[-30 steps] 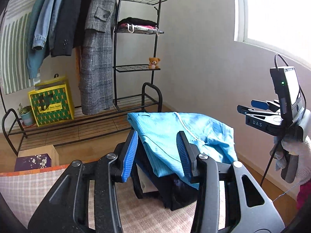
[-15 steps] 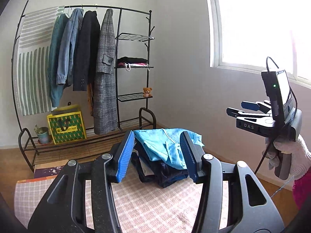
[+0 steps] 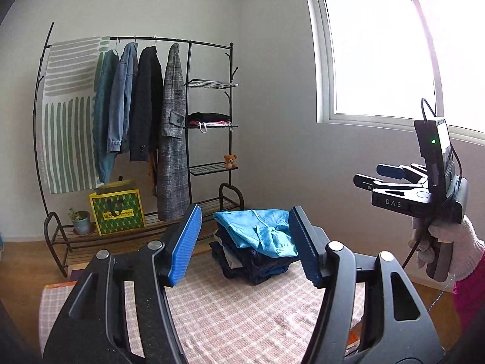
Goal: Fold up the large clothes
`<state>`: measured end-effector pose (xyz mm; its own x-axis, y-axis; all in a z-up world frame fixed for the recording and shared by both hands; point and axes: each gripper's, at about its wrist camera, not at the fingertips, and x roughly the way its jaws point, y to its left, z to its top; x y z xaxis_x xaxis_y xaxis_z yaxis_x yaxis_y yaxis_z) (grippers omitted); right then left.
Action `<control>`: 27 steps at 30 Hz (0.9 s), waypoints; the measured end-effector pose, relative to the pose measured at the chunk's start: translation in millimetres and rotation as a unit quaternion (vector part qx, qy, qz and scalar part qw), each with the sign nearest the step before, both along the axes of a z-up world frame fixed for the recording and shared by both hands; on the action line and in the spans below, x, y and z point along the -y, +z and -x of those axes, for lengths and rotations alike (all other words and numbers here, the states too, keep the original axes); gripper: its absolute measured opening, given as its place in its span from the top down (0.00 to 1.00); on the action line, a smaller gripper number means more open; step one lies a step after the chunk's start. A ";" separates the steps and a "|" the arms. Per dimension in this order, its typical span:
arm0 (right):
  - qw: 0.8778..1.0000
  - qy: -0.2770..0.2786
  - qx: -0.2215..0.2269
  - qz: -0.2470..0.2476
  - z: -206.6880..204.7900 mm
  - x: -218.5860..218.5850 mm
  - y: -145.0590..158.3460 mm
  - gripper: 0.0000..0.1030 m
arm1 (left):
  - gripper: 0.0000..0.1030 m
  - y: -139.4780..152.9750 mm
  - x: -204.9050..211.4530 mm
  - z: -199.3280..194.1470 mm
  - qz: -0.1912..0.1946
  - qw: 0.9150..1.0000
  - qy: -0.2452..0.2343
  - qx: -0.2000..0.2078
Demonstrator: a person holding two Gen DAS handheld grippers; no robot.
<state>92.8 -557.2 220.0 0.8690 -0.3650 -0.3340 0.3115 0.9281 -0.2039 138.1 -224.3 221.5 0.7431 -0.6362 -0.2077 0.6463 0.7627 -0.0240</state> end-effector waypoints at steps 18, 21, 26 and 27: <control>0.999 -0.019 0.017 -0.035 32.7 -43.5 -84.0 0.00 | 0.00 -111.9 -23.5 8.8 -0.020 0.997 0.015 -0.068; 0.999 -0.018 0.016 -0.046 30.8 -44.0 -101.1 0.00 | 0.00 -129.1 -26.2 4.1 -0.019 0.997 0.028 -0.076; 0.998 -0.015 0.004 -0.054 17.4 -46.6 -127.7 0.00 | 0.00 -155.1 -25.1 -7.0 -0.035 0.995 0.049 -0.085; 0.999 -0.017 0.002 -0.051 14.6 -47.8 -132.9 0.00 | 0.00 -159.9 -26.0 -8.5 -0.034 0.994 0.053 -0.085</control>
